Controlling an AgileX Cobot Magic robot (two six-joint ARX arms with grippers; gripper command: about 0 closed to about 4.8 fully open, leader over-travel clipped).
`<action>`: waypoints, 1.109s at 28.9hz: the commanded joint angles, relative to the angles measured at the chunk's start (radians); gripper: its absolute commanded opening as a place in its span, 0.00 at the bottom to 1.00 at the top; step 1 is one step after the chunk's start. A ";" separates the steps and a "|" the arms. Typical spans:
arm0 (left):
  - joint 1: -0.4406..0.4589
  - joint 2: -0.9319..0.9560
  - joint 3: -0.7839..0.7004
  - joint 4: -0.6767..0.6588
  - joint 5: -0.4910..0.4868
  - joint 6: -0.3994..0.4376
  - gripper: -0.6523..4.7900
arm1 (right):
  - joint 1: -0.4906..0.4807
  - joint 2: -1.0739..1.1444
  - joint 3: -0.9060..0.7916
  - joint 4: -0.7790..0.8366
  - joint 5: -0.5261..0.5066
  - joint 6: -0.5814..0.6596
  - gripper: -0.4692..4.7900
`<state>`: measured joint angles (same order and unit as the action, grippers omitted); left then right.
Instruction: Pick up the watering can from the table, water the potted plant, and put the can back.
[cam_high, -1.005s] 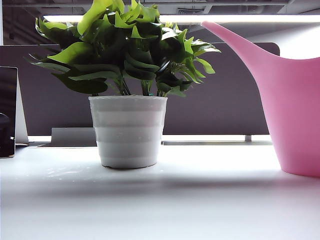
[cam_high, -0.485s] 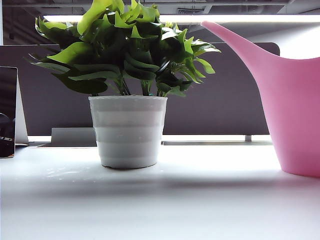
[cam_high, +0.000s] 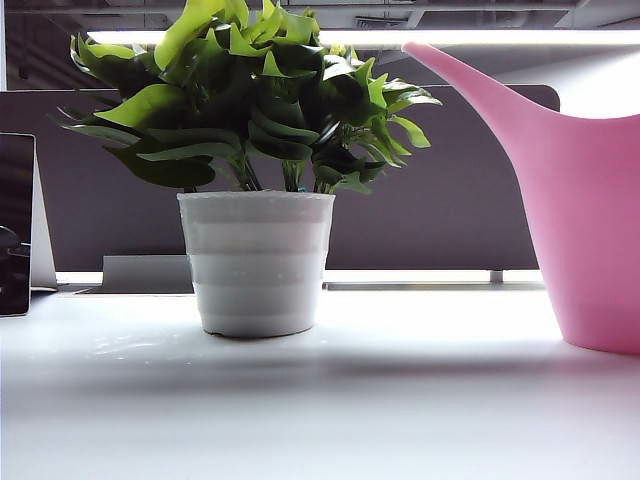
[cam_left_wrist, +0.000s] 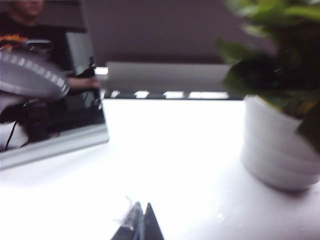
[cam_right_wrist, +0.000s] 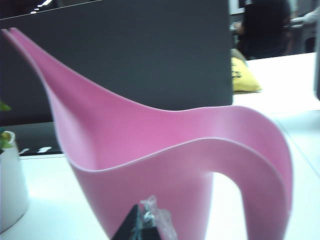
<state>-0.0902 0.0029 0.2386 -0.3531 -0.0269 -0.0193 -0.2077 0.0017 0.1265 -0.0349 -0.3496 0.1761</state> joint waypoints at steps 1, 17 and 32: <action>0.036 0.002 -0.026 0.010 0.004 0.001 0.11 | 0.000 0.000 0.003 0.014 -0.038 0.008 0.07; 0.180 0.002 -0.105 0.002 0.004 0.001 0.11 | 0.027 0.000 0.003 0.012 -0.038 0.007 0.07; 0.180 0.002 -0.192 0.071 0.004 0.004 0.11 | 0.028 0.000 0.002 0.010 -0.038 0.007 0.07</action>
<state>0.0902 0.0036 0.0509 -0.2913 -0.0261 -0.0189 -0.1806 0.0021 0.1265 -0.0357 -0.3870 0.1795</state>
